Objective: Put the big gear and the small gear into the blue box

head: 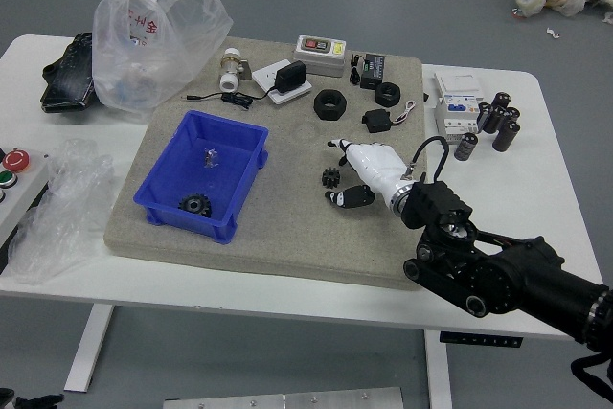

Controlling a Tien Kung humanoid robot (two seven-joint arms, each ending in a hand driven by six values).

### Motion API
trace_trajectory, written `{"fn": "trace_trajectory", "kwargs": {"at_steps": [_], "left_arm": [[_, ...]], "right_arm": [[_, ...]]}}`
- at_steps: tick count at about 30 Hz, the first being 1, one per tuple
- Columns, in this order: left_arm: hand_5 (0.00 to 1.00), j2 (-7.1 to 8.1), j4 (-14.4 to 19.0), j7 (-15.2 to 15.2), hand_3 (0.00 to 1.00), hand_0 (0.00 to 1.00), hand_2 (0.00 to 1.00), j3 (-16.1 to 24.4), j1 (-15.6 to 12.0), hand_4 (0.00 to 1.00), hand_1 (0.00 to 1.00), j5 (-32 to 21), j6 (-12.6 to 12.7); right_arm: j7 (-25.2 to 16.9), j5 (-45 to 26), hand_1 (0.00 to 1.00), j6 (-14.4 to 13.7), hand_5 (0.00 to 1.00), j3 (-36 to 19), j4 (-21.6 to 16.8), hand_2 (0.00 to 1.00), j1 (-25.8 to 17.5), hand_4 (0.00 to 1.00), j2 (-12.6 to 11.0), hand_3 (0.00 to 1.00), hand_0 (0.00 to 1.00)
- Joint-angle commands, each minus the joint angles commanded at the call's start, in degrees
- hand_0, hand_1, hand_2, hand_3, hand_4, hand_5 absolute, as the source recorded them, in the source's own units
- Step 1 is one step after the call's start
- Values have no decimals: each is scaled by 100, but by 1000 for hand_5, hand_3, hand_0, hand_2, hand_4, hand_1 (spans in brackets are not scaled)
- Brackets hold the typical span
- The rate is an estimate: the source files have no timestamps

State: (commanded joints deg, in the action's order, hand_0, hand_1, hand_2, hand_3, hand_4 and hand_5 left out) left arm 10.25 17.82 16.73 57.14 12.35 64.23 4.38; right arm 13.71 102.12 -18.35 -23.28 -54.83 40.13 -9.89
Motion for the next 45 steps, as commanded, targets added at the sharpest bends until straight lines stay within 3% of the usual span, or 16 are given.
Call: {"fn": "trace_trajectory", "kwargs": {"at_steps": [1, 11, 24, 25, 30, 31, 36, 37, 42, 43, 45], "left_arm": [[423, 2, 1, -46, 566, 589, 256, -13, 4, 692, 235, -28, 10], [425, 4, 6, -163, 565, 589, 263, -40, 17, 693, 236, -102, 28], [436, 4, 7, -139, 565, 589, 263, -16, 17, 694, 236, -78, 16], [444, 2, 8, -134, 565, 589, 263, -12, 16, 692, 236, -74, 15], [444, -6, 7, -120, 565, 589, 263, 2, 17, 692, 236, -54, 12], [451, -7, 7, -115, 565, 589, 263, 6, 17, 691, 236, -48, 11], [451, -8, 8, -92, 565, 589, 263, 26, 14, 691, 236, -26, 5], [453, -8, 8, -88, 565, 588, 265, 28, 13, 692, 238, -23, 5], [453, -6, 10, -63, 565, 588, 265, 51, 13, 692, 238, 2, 1], [455, -5, 11, -56, 565, 589, 267, 60, 13, 692, 238, 10, 0], [455, -5, 12, -46, 565, 589, 267, 71, 14, 692, 238, 21, 0]], "right_arm": [[-18, 1, 438, -26, 2, -19, -17, 280, 9, 179, -10, 332, 739], [-103, -110, 438, -87, 2, 35, -30, 280, 23, 168, -26, 335, 735], [-158, 49, 435, -181, 2, -283, -357, 278, 128, 162, -136, 331, 733], [-183, 45, 436, -195, 2, -327, -366, 282, 128, 198, -138, 446, 731], [-275, -192, 436, -30, 2, -633, -316, 282, 109, 198, -136, 446, 731], [-297, -258, 324, -8, 679, -697, -297, 274, 104, 998, -134, 998, 746], [-341, -428, 324, 38, 679, -864, -217, 274, 91, 998, -132, 998, 746], [-348, -443, 317, 39, 871, -880, -207, 280, 88, 998, -134, 998, 750], [-358, -402, 317, 28, 871, -951, -195, 280, 82, 998, -135, 998, 750], [-349, -378, 347, 28, 907, -962, -198, 445, 83, 998, -135, 998, 768], [-318, -330, 347, 44, 907, -963, -206, 445, 83, 998, -135, 998, 768]]}}
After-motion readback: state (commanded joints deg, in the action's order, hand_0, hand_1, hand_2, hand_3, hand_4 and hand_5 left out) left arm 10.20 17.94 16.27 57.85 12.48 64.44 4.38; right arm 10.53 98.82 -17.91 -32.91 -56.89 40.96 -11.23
